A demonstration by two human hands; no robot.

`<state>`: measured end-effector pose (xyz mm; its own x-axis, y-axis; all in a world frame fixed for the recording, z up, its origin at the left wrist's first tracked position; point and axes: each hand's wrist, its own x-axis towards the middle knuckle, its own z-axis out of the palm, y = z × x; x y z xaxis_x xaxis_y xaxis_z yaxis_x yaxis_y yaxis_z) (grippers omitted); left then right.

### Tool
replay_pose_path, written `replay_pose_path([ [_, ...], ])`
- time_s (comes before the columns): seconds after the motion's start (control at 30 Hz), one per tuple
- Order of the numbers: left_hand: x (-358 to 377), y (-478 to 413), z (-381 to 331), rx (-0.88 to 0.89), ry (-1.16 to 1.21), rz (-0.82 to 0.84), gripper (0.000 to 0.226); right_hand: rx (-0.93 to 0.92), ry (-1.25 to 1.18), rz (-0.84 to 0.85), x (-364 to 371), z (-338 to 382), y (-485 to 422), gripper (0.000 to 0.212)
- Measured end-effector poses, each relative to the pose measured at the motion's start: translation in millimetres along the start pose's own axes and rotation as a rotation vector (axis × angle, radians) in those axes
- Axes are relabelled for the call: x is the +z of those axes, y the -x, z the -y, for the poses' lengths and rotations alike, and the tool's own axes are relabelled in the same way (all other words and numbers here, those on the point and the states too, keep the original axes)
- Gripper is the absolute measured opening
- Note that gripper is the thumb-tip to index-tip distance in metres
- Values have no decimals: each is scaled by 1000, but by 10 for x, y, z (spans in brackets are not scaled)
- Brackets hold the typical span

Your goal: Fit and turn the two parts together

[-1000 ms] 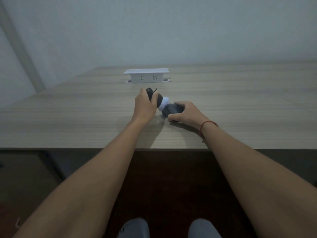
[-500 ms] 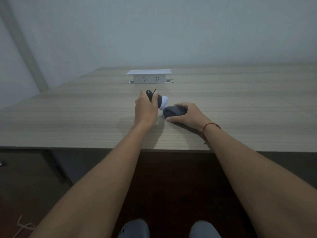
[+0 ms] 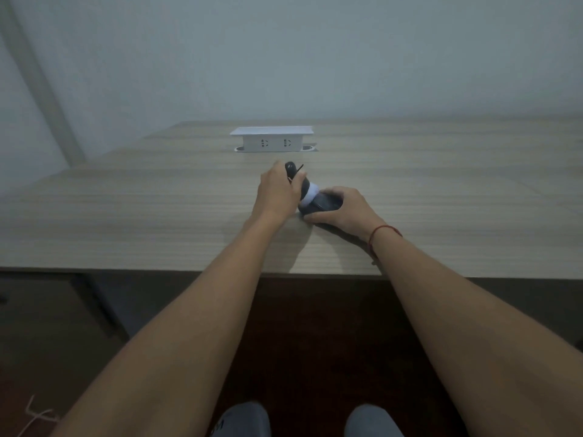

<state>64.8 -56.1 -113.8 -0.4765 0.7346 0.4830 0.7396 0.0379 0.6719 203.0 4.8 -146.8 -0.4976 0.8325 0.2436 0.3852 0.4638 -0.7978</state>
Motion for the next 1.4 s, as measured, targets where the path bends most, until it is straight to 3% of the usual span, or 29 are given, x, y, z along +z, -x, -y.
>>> replay_pose_path([
  [0.17,-89,-201,126,-61,-177,145,35,10,-4,8,-5,-5,7,71],
  [0.43,-29,-191,-107,51,-118,115,23,-4,-9,15,4,0,6,58],
  [0.6,-49,-185,35,-38,-237,162,27,6,-6,-10,3,-18,3,71],
  [0.8,15,-230,-169,71,-105,77,29,17,14,-19,21,-20,-11,68],
  [0.97,35,-196,-59,-47,-200,93,30,37,31,-66,33,-14,5,77],
  [1.23,30,-51,202,-243,-8,-57,41,100,19,-199,40,60,13,45],
  [1.4,36,-76,172,-277,108,-22,41,78,52,-223,63,53,-22,34],
])
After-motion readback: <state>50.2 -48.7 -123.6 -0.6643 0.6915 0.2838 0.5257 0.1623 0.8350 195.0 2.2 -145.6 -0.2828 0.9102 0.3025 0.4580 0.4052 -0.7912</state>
